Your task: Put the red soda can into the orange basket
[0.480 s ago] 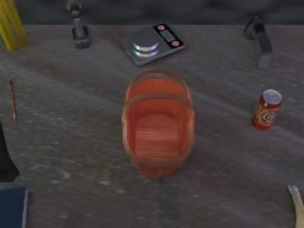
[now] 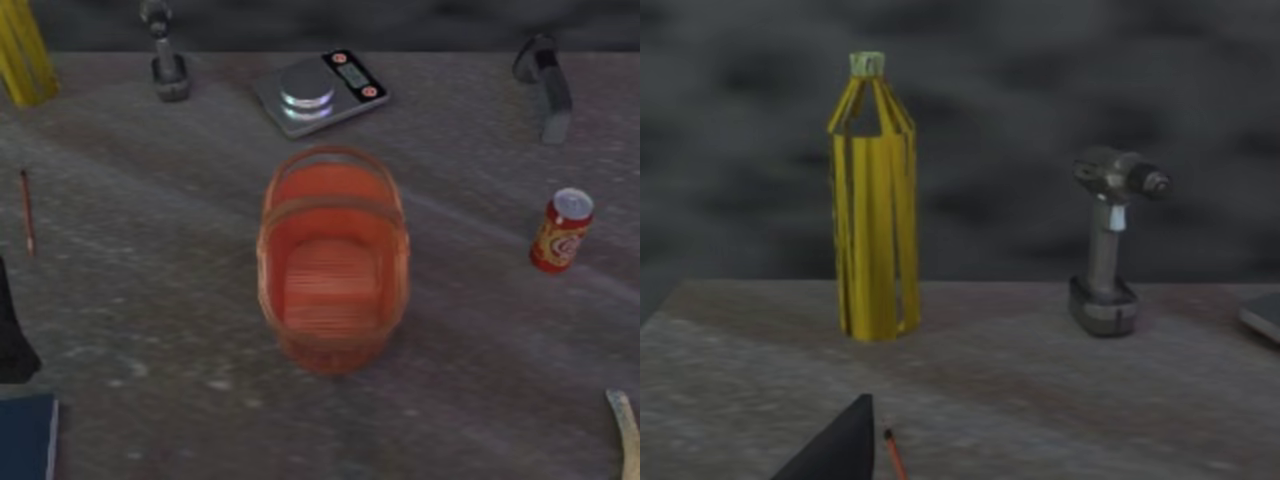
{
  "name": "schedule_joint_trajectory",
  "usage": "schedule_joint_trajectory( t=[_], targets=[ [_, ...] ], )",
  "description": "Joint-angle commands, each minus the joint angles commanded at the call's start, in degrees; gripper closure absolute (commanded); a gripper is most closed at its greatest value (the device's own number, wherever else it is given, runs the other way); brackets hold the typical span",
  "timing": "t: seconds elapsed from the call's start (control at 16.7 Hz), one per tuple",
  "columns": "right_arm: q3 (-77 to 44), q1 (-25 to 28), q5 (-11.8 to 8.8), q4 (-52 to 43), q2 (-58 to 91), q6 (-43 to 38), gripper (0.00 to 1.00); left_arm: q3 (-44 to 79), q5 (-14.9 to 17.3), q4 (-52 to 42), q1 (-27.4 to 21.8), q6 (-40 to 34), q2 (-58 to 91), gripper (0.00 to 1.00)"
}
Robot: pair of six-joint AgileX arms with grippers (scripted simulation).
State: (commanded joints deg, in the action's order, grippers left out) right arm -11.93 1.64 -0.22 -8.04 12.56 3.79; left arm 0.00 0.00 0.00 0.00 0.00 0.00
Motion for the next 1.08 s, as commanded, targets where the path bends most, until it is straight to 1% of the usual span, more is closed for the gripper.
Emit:
schedule_joint_trajectory(
  t=[0.24,0.84,1.08],
  targets=[
    [-16.53,1.78,0.11,-10.94,20.14,5.06,0.00,0.00,0.00,0.00,0.00,0.00,0.00,0.00],
    [-63.83,7.10,0.33,-43.59,83.03,19.91,0.00,0.00,0.00,0.00,0.00,0.00,0.00,0.00],
    [-79.13,8.73,0.38,-52.83,101.36,24.41,0.00,0.00,0.00,0.00,0.00,0.00,0.00,0.00]
  ],
)
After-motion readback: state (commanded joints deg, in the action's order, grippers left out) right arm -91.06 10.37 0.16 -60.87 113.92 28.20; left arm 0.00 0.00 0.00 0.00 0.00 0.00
